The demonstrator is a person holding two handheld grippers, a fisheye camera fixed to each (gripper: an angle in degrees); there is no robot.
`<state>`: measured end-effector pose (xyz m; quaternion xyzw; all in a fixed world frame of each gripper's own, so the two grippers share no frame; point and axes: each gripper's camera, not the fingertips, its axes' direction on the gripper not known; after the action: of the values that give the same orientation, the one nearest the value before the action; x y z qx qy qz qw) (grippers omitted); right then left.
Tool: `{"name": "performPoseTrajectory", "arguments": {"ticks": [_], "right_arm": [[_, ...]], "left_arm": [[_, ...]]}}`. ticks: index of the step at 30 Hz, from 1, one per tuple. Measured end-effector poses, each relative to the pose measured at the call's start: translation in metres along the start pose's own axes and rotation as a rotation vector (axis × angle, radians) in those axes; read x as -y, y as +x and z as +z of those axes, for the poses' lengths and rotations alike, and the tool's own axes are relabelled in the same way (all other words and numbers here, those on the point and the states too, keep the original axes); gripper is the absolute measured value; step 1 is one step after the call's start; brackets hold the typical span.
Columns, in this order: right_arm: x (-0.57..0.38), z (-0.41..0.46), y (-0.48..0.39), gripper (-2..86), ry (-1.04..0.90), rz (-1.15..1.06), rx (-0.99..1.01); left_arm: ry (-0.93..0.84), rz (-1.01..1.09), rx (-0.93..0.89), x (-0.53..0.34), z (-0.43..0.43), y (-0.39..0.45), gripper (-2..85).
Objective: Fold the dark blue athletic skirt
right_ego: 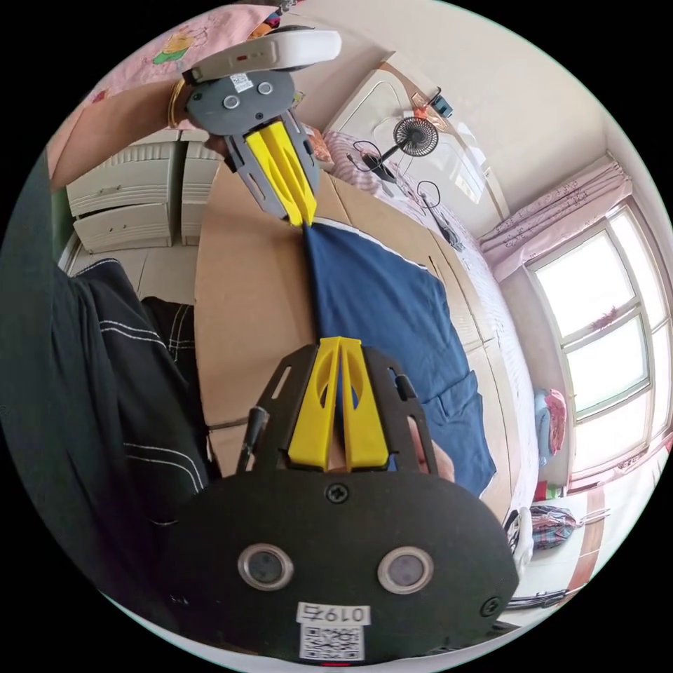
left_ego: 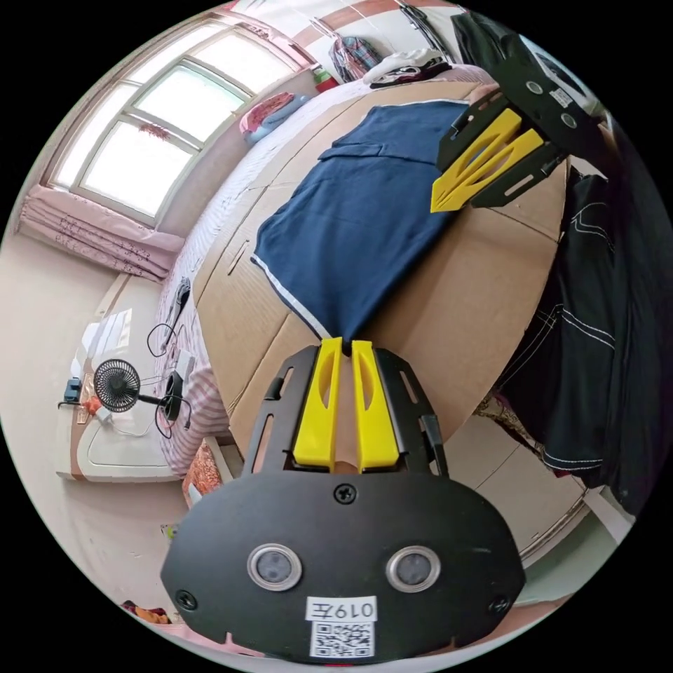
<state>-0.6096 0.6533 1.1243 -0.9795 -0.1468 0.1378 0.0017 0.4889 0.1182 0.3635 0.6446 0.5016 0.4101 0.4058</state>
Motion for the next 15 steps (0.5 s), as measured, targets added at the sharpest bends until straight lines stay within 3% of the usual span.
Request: {"name": "performPoseTrajectory", "arguments": {"ticks": [9,15], "right_arm": [[0.028,0.002,-0.007,-0.7,-0.038,-0.05,-0.078],[0.048,-0.012,-0.008,-0.7,0.009,-0.034,-0.044]], "left_arm": [[-0.011,-0.02,0.113,-0.022,-0.038,-0.021,0.7],[-0.01,-0.042,0.067,-0.03,-0.063,-0.066,0.9]]}}
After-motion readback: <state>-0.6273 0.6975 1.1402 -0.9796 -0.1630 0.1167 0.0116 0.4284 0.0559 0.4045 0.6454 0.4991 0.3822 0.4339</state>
